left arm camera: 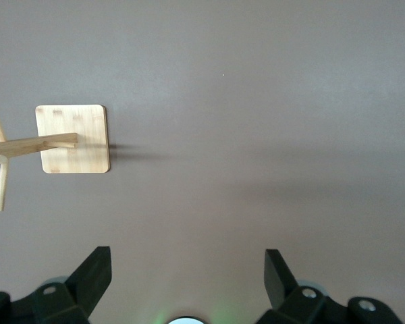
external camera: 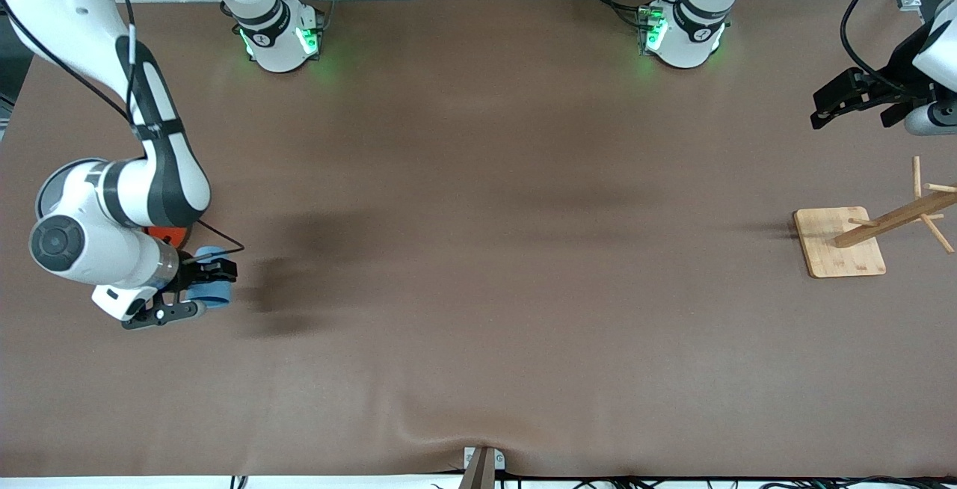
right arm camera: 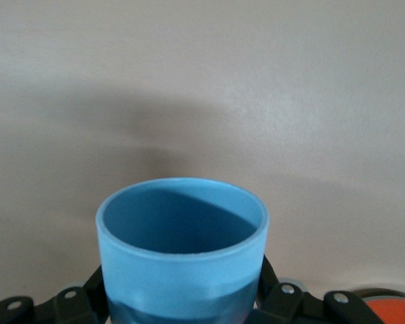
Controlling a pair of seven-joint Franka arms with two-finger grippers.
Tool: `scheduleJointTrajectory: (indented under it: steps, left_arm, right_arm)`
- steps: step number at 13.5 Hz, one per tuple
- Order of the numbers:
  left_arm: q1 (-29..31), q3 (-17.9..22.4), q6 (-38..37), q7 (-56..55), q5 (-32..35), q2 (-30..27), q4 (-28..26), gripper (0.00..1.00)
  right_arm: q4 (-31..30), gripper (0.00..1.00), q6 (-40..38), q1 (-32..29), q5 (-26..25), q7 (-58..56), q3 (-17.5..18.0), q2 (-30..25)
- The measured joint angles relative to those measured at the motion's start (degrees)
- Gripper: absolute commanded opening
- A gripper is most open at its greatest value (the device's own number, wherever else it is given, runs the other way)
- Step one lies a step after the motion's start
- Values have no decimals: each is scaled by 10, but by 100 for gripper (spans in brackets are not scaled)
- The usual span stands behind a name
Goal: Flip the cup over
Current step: 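Lift the blue cup with the right gripper toward the table middle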
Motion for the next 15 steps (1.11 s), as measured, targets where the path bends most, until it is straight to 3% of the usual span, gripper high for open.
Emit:
scheduleJointTrajectory:
  steps: [5, 11, 15]
  left_arm:
    - [9, 0, -1, 0, 0, 0, 0, 100]
    - [10, 0, -2, 0, 0, 1, -2, 100]
    - [10, 0, -2, 0, 0, 2, -2, 100]
  right_arm:
    - [32, 46, 7, 33, 0, -89, 34, -11]
    - [50, 46, 84, 212, 0, -95, 41, 31]
    - [51, 46, 165, 296, -2, -184, 41, 88]
